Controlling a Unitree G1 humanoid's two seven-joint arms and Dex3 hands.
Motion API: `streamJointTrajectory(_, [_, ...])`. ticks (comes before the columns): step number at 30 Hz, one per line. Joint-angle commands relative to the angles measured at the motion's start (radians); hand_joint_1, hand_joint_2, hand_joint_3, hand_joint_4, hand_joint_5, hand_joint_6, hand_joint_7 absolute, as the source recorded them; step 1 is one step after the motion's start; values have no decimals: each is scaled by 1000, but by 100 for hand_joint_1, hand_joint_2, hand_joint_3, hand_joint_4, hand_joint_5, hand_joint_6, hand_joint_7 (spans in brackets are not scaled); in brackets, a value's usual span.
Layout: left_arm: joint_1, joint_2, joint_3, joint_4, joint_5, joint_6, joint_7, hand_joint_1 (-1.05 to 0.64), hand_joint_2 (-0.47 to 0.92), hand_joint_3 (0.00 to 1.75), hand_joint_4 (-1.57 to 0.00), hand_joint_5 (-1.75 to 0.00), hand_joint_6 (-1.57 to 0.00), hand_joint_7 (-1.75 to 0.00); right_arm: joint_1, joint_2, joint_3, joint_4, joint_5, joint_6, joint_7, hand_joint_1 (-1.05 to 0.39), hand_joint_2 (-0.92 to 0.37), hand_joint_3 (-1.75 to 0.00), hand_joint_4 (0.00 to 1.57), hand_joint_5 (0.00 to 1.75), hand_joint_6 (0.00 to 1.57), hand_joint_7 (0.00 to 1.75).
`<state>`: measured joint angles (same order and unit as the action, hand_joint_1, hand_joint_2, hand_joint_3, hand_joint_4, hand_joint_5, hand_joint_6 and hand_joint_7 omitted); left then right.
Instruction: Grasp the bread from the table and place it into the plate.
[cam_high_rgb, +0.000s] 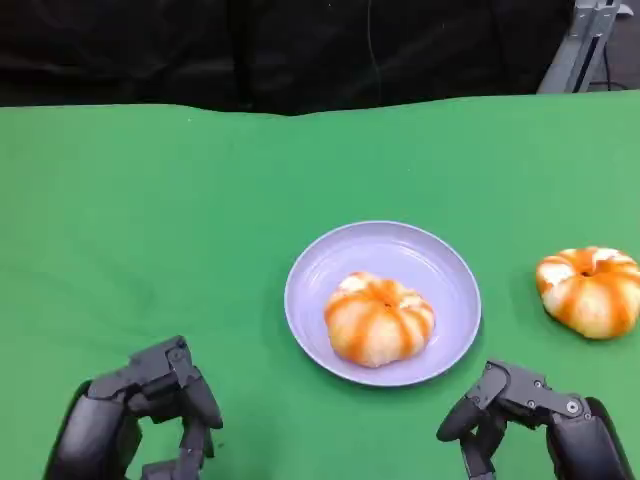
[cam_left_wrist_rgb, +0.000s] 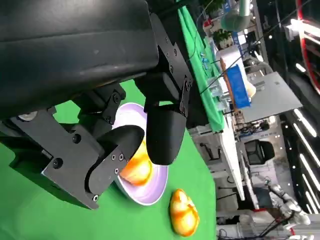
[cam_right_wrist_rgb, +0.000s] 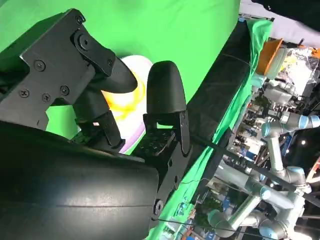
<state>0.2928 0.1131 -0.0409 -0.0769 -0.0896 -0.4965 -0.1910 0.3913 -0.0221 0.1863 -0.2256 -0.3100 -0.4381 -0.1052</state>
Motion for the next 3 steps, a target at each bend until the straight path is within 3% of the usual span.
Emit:
streamJointTrajectory(1, [3,7,11,9,7,-19,-6,-5,34,145,-84,-175,-80,-160,4,-11,-10,-2,6,-14,-3,-4,-31,-132,84,163,84,129])
streamJointTrajectory(3, [0,6,11,12,16,-21,-2,-6,33,146,-84,-175,-80,-160,5,-11,-10,-7,10,-5,3,-4,-32,-132,84,162,84,129])
